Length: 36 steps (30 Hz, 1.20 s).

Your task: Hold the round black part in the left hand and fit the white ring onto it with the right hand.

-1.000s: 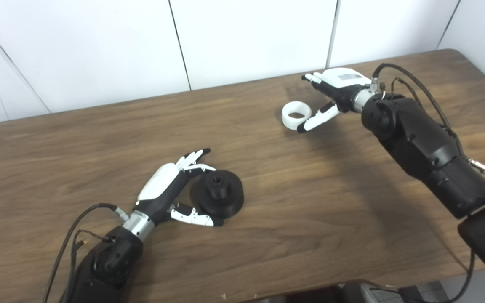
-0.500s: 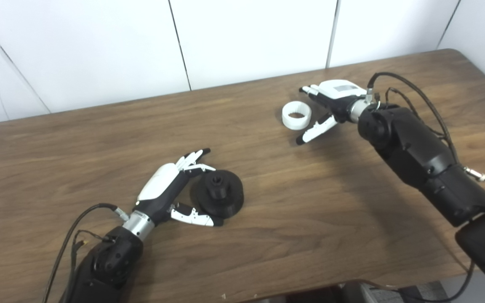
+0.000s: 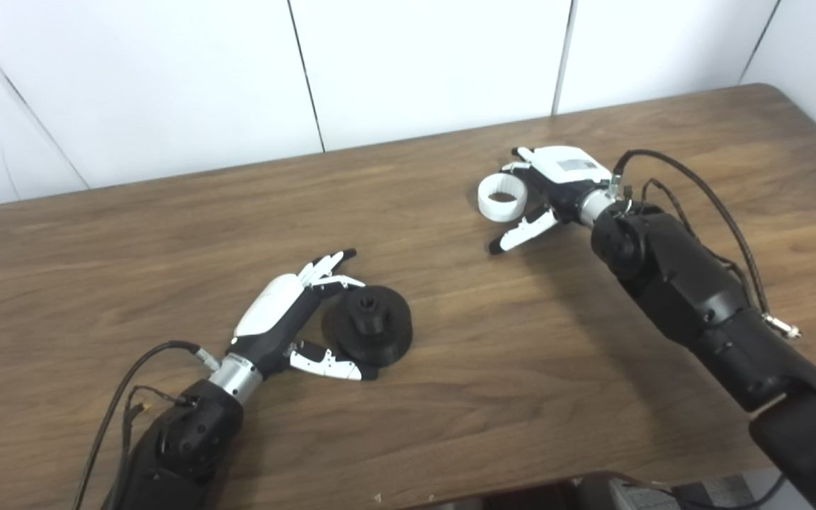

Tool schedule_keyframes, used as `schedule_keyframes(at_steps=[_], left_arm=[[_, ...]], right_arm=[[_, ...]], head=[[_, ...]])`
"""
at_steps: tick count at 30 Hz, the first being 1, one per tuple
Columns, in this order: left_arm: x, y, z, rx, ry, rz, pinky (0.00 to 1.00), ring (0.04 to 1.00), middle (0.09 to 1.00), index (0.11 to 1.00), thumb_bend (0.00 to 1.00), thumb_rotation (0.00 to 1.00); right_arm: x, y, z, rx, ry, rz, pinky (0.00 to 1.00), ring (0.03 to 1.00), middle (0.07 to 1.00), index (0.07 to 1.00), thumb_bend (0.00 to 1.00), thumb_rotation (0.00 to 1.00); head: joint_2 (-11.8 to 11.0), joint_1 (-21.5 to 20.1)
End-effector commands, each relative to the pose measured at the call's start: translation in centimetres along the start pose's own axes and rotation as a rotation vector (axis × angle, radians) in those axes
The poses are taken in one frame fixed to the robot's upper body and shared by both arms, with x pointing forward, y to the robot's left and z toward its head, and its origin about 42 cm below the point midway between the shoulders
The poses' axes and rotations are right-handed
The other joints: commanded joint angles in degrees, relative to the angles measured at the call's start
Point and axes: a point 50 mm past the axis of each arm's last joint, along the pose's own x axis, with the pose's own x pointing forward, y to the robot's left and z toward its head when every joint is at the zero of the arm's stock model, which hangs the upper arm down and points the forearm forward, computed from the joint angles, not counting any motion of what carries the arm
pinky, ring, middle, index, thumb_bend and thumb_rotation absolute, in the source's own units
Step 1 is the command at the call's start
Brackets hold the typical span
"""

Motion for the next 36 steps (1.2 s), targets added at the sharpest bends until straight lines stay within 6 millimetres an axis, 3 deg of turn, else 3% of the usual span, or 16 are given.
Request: schedule_keyframes(at_steps=[1, 14, 26, 36], left_arm=[[-0.39, -0.15, -0.20, 0.013, 0.008, -0.020, 1.00, 1.000, 1.000, 0.664, 1.00, 0.37], [-0.64, -0.13, -0.29, 0.009, 0.008, -0.019, 1.00, 1.000, 1.000, 0.660, 1.00, 0.38], [-0.60, -0.10, -0.27, 0.010, 0.009, -0.023, 1.00, 1.000, 1.000, 0.659, 1.00, 0.38], [-0.66, 0.24, -0.10, 0.014, 0.016, -0.025, 1.00, 1.000, 1.000, 0.659, 1.00, 0.36]], right_arm=[[0.44, -2.11, 0.65, -0.003, -0.037, -0.099, 1.00, 1.000, 1.000, 0.807, 0.96, 0.57], [0.21, -1.95, 0.31, 0.006, -0.053, -0.154, 1.00, 1.000, 1.000, 0.728, 0.88, 0.54], [0.16, -1.93, 0.08, 0.019, -0.063, -0.211, 1.00, 1.000, 0.969, 0.631, 0.78, 0.45], [0.11, -2.30, -0.17, 0.015, -0.067, -0.234, 1.00, 1.000, 0.951, 0.608, 0.77, 0.40]], head=[[0.22, 0.20], [0.54, 0.09], [0.82, 0.54], [0.97, 0.52]])
